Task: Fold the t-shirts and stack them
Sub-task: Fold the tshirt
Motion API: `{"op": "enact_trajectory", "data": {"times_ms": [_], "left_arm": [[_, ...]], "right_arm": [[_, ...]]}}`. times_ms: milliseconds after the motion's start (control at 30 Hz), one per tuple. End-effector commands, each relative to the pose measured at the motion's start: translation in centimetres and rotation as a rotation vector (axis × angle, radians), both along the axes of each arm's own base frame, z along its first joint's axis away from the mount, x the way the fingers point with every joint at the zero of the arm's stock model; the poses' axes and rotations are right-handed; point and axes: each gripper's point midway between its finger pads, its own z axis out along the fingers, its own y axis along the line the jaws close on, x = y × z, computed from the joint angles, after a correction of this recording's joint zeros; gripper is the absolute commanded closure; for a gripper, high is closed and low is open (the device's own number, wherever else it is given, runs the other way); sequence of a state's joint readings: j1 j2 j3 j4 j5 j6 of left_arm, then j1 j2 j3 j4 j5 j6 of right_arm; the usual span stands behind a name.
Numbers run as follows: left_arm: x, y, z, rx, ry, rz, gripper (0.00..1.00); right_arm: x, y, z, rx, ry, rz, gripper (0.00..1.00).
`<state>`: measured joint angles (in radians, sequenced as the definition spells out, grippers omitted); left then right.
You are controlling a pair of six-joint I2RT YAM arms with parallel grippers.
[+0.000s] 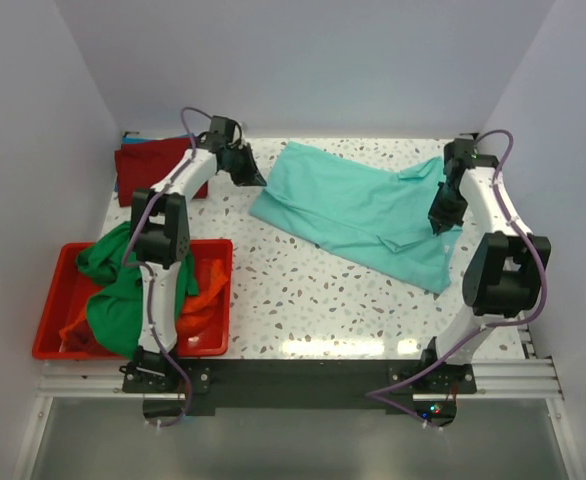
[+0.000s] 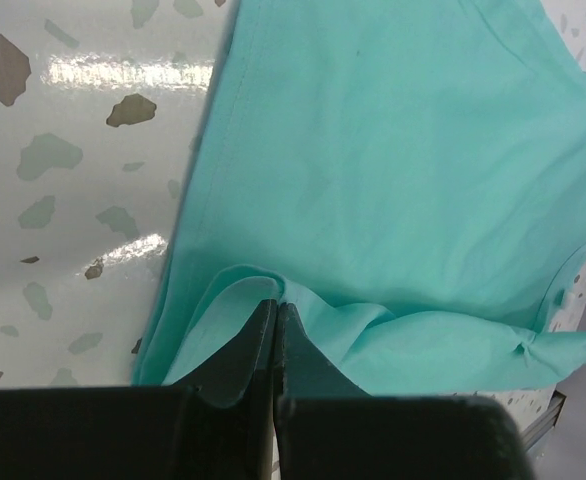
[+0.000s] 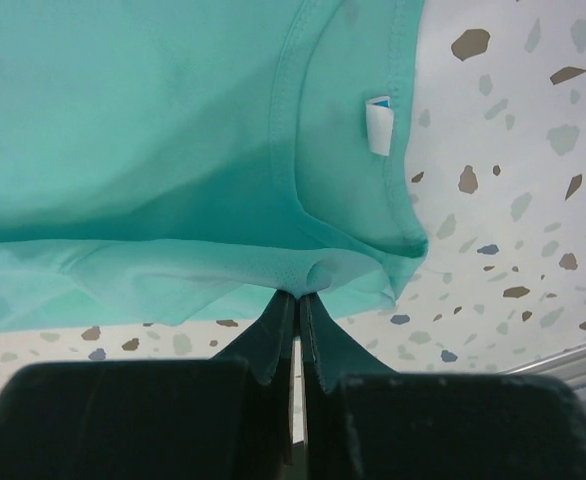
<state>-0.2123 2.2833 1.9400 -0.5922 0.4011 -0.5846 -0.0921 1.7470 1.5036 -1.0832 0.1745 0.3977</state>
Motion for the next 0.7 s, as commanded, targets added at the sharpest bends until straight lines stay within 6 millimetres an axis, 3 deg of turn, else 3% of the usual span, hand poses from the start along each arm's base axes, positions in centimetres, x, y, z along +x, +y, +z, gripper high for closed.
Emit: {"op": "enact_trajectory", "data": {"times_ms": [0, 133, 233, 267, 367, 400, 467, 500, 567, 633, 667], "left_arm": [[1.6, -0.4, 2.8, -0.047, -0.074, -0.011, 1.0], [2.1, -0.2, 2.7, -0.026, -0.088, -0.009, 0.99], [2.5, 0.0, 3.0, -0.008, -0.115, -0.011, 0.75], [2.8, 0.2, 3.2, 0.007, -0.132, -0.005, 0.48], [3.5, 0.8, 5.3, 0.048, -0.207, 0.009, 0.27], [3.6, 0.9, 6.7, 0.061, -0.246, 0.009, 0.25], [3.4, 1.0, 7.9, 0.108, -0.283, 0.026, 0.19], [2.8, 0.9, 9.1, 0.123, -0.309, 0.021, 0.18], [1.5, -0.5, 9.5, 0.157, -0.322, 0.009, 0.16], [-0.4, -1.4, 9.3, 0.183, -0.32, -0.009, 0.16], [-2.0, -2.6, 7.8, 0.203, -0.292, -0.034, 0.15]], "right_arm": [[0.9, -0.9, 0.9, -0.041, -0.032, 0.008, 1.0], [1.2, -0.9, 0.6, -0.037, -0.029, 0.009, 1.0], [1.5, -0.8, 0.3, -0.029, -0.022, 0.014, 1.0], [1.6, -0.6, 0.2, -0.02, -0.019, 0.018, 1.0], [2.3, -0.5, 0.6, -0.009, -0.028, 0.032, 1.0], [2.9, -0.5, 1.1, -0.009, -0.045, 0.032, 1.0], [3.4, -0.6, 1.1, -0.008, -0.045, 0.031, 0.74], [4.0, -0.5, 1.7, -0.004, -0.065, 0.034, 0.55], [4.3, -0.5, 1.9, -0.004, -0.069, 0.028, 0.45], [4.4, -0.2, 2.7, 0.006, -0.109, 0.034, 0.41], [4.3, 0.1, 2.8, 0.018, -0.123, 0.038, 0.41]]}}
